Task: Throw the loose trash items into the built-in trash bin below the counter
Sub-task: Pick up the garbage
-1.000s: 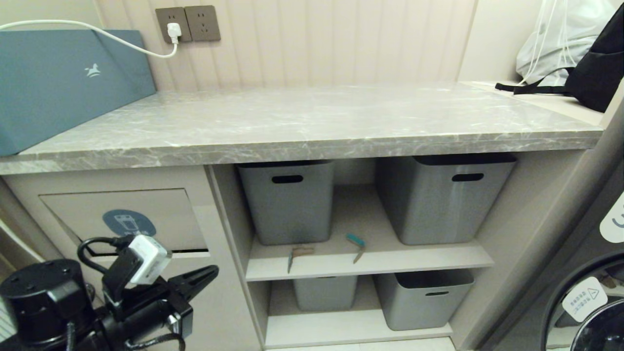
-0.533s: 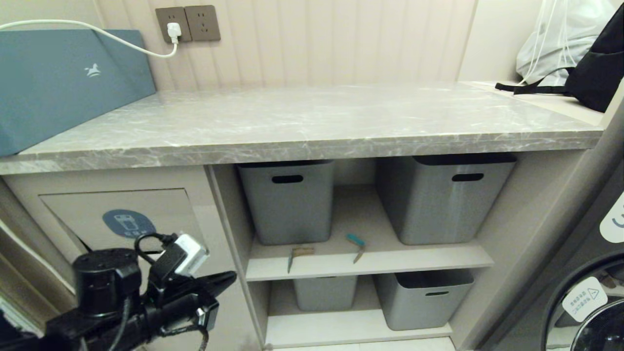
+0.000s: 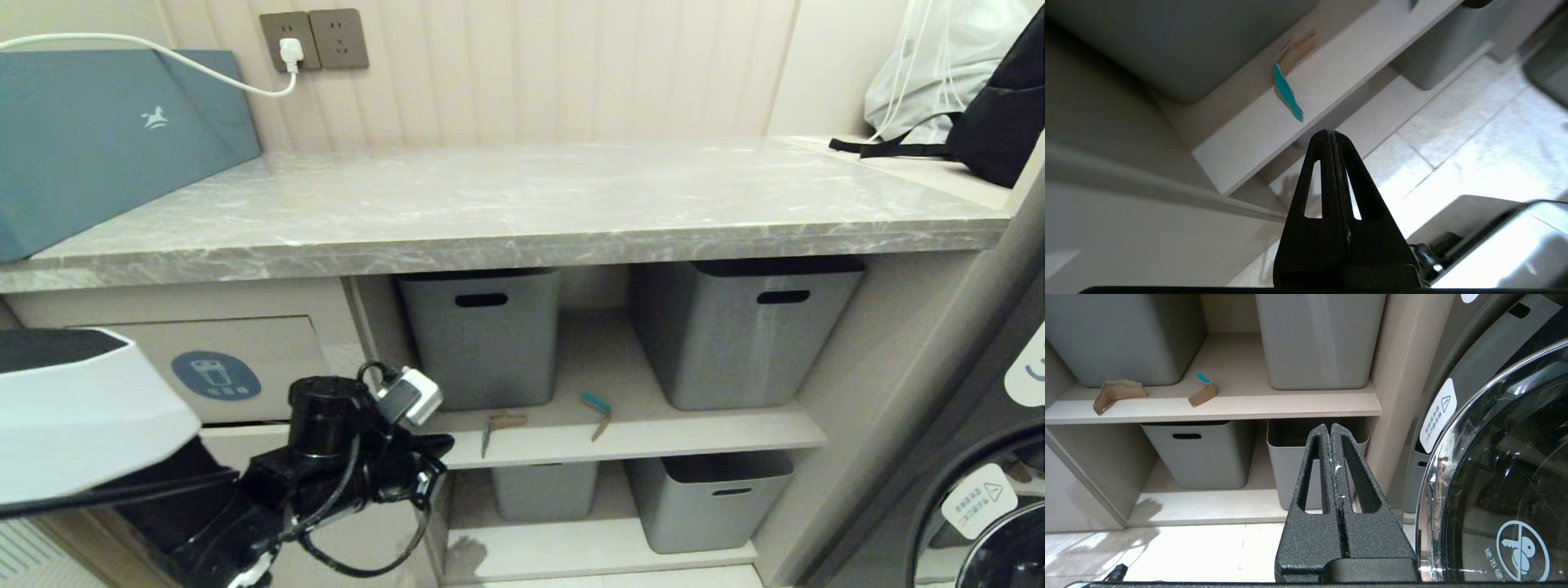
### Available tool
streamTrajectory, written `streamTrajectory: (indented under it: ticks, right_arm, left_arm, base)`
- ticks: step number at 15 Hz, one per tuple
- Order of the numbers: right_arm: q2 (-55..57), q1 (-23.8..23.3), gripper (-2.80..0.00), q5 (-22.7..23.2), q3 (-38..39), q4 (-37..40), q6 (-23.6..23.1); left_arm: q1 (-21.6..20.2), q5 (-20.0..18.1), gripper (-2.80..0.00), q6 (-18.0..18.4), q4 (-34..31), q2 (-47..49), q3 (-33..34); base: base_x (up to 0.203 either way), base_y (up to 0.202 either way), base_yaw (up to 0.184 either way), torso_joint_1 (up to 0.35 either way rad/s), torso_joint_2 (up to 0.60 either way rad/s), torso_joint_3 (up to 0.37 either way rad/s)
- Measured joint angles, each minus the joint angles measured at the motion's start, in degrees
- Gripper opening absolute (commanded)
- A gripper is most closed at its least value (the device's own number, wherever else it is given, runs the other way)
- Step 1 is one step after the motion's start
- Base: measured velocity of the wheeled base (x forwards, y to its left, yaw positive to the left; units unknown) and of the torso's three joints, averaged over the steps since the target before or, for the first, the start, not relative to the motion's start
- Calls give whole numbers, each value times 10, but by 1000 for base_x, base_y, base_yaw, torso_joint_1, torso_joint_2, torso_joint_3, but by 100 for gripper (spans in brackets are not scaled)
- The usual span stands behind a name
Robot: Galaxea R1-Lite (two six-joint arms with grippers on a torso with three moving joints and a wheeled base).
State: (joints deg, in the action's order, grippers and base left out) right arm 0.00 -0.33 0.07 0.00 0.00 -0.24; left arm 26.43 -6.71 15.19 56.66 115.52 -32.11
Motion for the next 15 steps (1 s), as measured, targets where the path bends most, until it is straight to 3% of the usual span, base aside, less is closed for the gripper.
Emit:
streamTrajectory:
  ticks: [2,3,9,15]
  right_arm:
    - [0,0,-280,0,0,0,0]
    - [0,0,-280,0,0,0,0]
    - [0,0,-280,0,0,0,0]
    - [0,0,-280,0,0,0,0]
  left_arm:
    - [16,45,-280,0,-12,37,-41]
    - [20,63,0,0,-13,50,-52]
    - [35,144,0,-1,-37,110,-117]
    - [45,147,0,-12,-81,131,-155]
  base:
    - [0,0,0,0,0,0]
    - [0,0,0,0,0,0]
    - [0,0,0,0,0,0]
    - [0,0,0,0,0,0]
